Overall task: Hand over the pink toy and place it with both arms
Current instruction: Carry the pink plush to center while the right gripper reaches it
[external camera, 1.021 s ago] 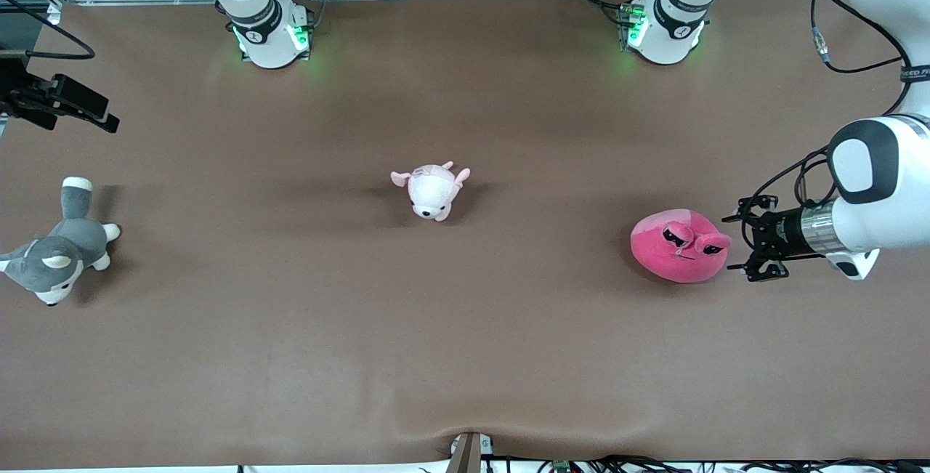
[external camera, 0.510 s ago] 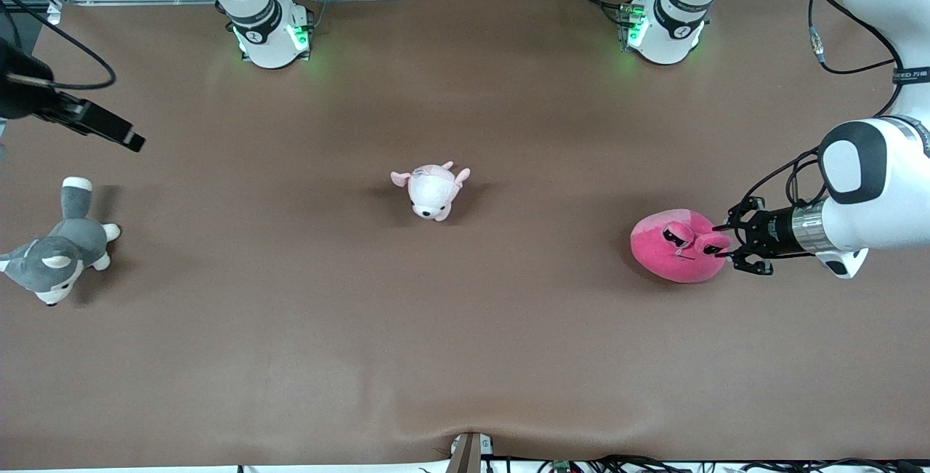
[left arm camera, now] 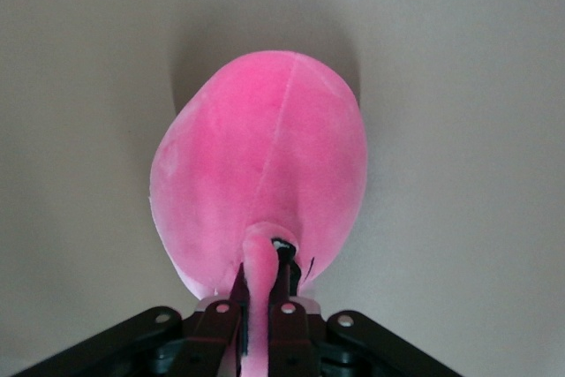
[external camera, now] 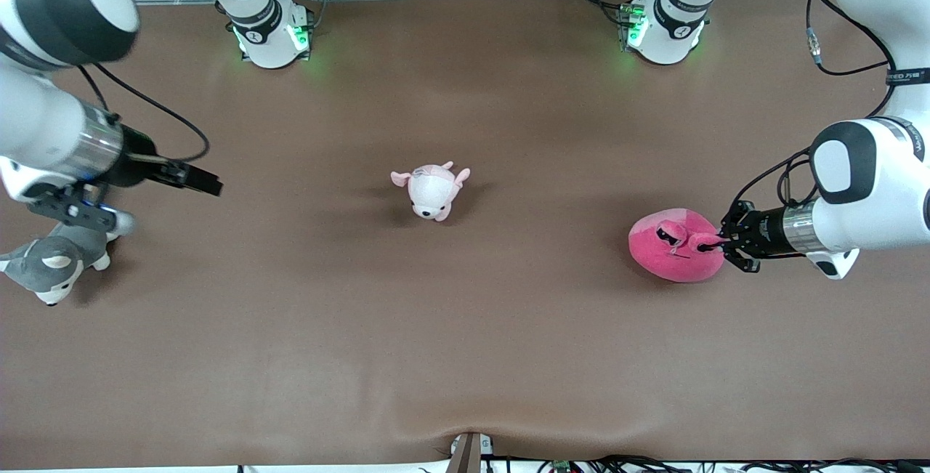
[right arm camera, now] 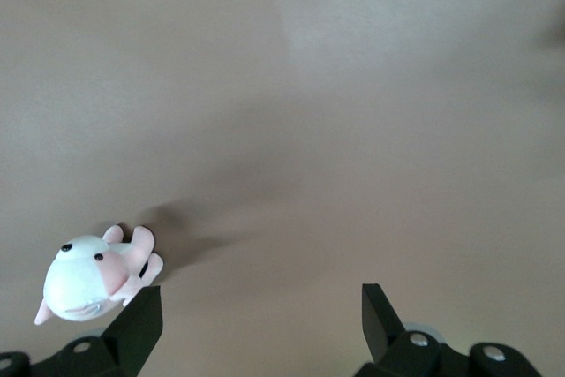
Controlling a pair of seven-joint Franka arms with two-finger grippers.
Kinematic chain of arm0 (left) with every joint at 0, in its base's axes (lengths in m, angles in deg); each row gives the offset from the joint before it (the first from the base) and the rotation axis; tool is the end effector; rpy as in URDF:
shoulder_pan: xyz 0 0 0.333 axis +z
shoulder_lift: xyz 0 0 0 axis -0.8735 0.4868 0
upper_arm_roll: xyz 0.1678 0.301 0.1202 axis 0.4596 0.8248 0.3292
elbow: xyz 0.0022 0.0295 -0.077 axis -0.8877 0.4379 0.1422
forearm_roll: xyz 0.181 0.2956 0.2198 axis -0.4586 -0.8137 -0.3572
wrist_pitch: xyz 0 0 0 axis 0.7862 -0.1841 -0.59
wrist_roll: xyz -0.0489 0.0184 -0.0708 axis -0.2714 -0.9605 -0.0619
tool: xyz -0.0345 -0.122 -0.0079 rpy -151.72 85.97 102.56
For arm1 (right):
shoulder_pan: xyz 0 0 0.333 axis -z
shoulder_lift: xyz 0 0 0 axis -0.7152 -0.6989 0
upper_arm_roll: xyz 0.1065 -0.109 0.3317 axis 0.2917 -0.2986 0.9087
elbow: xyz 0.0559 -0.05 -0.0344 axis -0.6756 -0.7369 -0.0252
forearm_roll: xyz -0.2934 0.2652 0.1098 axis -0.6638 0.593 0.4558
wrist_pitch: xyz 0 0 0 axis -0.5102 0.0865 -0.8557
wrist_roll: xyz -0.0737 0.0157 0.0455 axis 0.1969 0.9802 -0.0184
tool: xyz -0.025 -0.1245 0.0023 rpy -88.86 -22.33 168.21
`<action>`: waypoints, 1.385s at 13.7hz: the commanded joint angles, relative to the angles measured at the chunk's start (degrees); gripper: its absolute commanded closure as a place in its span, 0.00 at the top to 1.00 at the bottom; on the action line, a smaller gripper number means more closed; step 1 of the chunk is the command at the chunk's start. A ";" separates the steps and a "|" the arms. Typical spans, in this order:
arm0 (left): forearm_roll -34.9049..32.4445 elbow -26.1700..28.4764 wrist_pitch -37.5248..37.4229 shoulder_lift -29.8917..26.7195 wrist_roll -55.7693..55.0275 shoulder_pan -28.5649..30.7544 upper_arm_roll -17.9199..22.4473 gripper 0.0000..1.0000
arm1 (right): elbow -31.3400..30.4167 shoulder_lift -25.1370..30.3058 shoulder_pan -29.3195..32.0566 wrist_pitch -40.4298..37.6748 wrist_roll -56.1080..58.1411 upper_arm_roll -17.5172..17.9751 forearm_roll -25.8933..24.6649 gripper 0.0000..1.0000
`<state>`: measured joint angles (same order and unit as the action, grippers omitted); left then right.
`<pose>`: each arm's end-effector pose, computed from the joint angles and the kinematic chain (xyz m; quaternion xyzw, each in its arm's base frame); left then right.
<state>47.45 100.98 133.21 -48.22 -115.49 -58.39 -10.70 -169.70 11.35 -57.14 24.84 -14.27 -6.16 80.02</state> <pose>0.6669 -0.0179 0.3594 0.7009 0.6936 -0.1590 0.0477 0.6339 0.1187 0.5772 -0.9883 0.1261 0.0746 0.0422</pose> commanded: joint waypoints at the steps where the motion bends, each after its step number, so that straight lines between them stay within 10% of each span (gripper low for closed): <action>1: 0.45 0.42 -0.17 -2.51 -0.22 -0.46 -0.93 0.00 | 1.25 -3.28 -2.75 2.97 -0.47 -0.38 0.10 1.00; 9: 0.80 -10.73 -9.30 -4.45 -14.17 -0.20 -9.54 0.00 | 1.25 -5.67 -4.78 8.34 3.56 -0.20 1.50 1.00; 14: 0.37 -16.37 -10.28 -4.36 -29.39 -0.64 -16.83 0.00 | 1.25 -8.30 -5.92 14.75 15.62 -0.29 24.85 1.00; 19: 0.37 -20.06 -10.28 -4.28 -37.03 -3.70 -20.63 0.00 | 1.16 -8.83 -7.51 15.29 8.61 -0.29 31.63 1.00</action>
<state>47.49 83.87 124.12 -52.74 -149.41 -60.65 -31.08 -169.51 2.88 -64.41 40.31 -2.49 -6.10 108.34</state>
